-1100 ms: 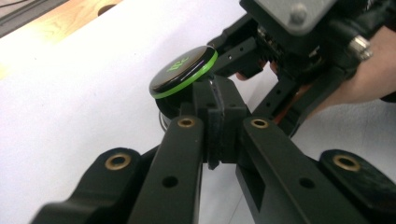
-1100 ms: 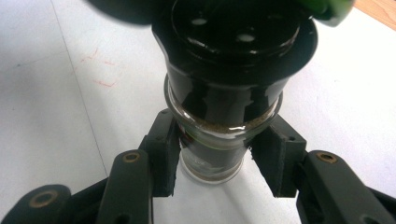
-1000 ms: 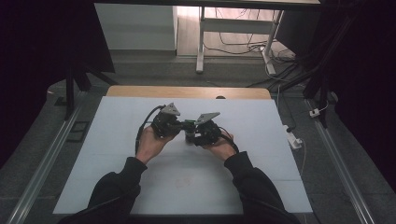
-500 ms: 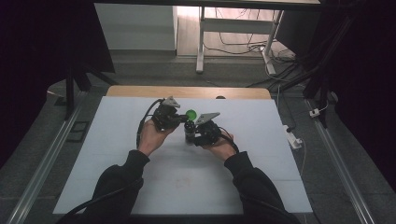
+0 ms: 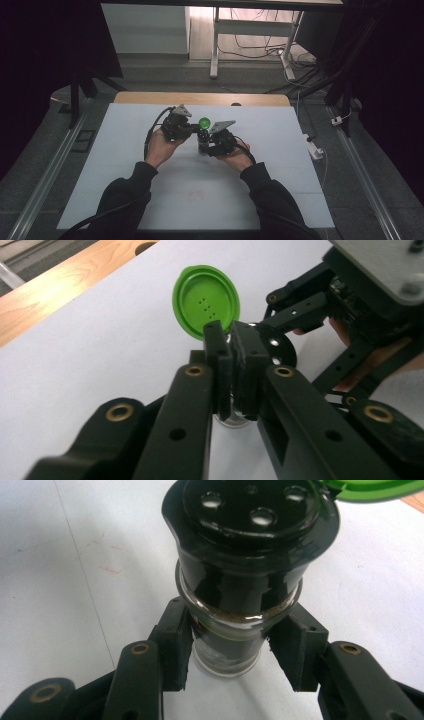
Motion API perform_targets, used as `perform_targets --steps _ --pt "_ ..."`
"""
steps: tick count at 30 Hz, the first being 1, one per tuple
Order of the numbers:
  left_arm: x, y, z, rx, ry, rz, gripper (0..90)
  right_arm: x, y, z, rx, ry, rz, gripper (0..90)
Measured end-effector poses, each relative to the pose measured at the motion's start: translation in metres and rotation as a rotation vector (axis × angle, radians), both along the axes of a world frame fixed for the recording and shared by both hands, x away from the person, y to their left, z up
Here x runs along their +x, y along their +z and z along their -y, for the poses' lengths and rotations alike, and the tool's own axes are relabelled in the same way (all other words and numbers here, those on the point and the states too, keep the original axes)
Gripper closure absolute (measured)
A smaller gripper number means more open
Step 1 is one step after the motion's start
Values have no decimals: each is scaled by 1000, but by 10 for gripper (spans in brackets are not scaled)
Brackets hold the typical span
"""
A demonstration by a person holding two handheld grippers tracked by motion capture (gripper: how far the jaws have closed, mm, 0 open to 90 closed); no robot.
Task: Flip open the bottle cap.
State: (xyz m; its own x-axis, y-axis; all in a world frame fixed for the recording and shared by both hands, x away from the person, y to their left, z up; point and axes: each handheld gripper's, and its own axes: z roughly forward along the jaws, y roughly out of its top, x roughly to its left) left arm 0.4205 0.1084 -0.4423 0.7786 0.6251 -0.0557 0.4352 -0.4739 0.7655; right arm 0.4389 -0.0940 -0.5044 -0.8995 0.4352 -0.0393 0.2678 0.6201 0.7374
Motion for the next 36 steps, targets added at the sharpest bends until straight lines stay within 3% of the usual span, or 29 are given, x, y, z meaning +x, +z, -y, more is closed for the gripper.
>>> perform_targets --steps 7,17,31,36 --pt "-10 6 -2 5 -7 11 735 -2 2 0 3 -18 -1 447" --pt "-28 3 -7 71 -29 1 570 -9 7 6 19 -61 -27 298" --pt "-58 -17 -37 -1 11 -54 231 -28 15 12 50 -97 -94 190" --pt "-71 -19 -49 -24 21 -83 168 -37 19 16 58 -102 -115 127"
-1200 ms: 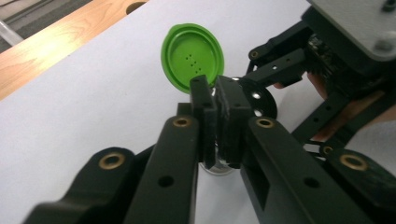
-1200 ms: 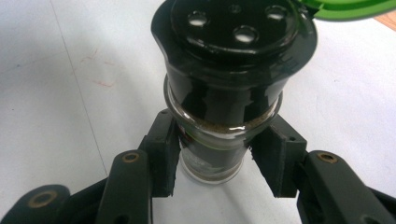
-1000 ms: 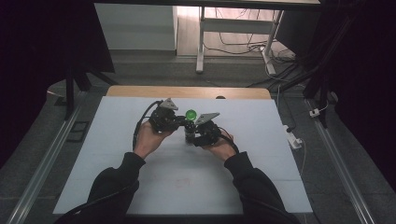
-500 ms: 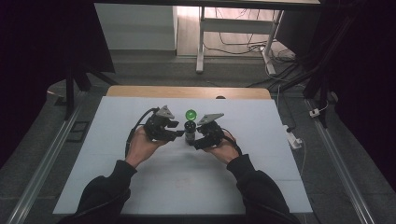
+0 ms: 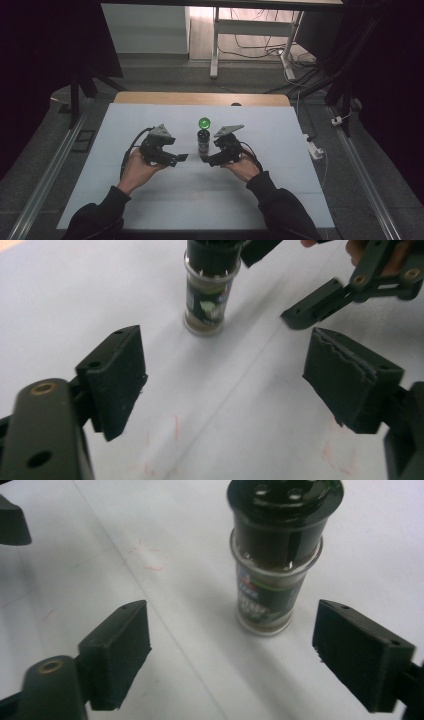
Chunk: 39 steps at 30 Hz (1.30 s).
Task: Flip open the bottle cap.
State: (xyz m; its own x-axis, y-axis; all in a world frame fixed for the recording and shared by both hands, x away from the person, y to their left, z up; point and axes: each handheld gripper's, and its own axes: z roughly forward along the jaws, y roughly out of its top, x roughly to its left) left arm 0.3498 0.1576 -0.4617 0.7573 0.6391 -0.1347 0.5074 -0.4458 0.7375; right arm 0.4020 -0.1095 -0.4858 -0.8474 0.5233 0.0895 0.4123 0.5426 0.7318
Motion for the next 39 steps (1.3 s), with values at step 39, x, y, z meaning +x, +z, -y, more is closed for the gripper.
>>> perform_targets --steps 39 --pt "-150 -20 -115 -80 200 4 0 -131 25 146 63 -225 47 0"
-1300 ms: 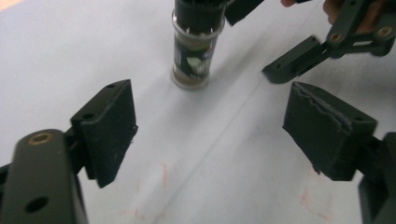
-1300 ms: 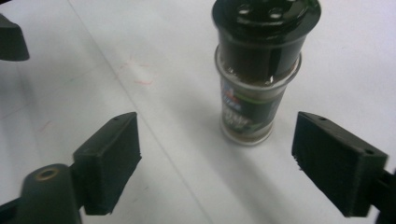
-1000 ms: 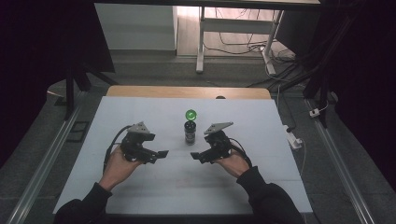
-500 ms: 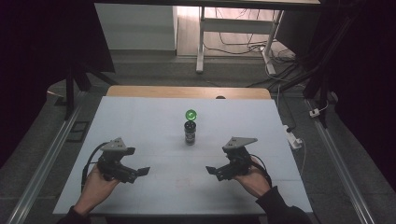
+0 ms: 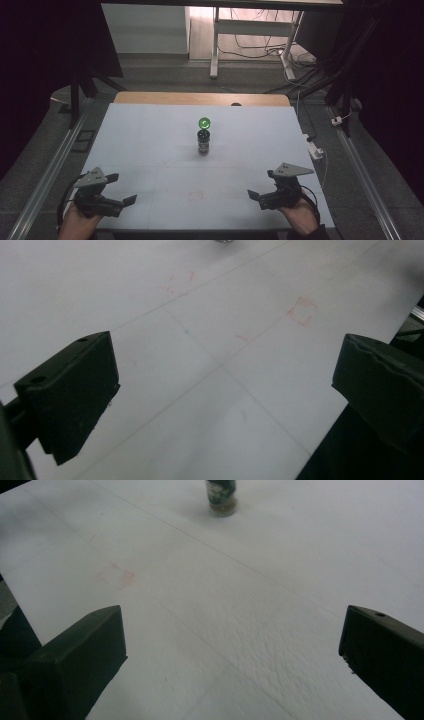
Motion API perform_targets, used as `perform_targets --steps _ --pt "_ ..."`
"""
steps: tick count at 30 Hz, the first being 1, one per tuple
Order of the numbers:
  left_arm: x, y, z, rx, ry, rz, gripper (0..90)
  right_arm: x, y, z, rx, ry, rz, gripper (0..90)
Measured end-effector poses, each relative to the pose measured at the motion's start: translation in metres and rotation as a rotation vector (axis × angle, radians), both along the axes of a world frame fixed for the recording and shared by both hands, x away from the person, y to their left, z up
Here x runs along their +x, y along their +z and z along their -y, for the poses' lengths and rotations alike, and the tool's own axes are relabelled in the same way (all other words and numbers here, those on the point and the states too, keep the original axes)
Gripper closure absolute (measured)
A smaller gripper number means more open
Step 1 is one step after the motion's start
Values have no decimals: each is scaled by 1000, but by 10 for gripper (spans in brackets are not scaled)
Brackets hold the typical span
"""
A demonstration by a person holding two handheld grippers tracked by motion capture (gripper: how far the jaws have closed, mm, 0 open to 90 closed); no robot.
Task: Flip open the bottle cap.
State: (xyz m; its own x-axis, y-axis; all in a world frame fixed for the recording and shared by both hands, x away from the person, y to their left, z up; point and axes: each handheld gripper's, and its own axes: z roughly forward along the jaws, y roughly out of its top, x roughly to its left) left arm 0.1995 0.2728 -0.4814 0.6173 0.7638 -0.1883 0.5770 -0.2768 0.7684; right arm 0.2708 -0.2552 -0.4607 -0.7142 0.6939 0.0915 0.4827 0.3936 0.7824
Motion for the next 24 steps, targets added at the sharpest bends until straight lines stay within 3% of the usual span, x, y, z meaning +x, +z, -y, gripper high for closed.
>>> perform_targets --steps 6,10,17,24 --pt "-18 -6 -18 -3 51 -14 0 -12 -5 19 -13 -54 -9 0" --pt "-25 -8 -24 20 75 -13 0 -20 -8 29 -24 -84 -12 0" --pt "-31 -10 -29 40 96 -34 0 -30 -8 42 -33 -127 -21 0" --pt "-30 -11 -30 47 97 -56 0 -31 -9 47 -31 -145 -46 0"
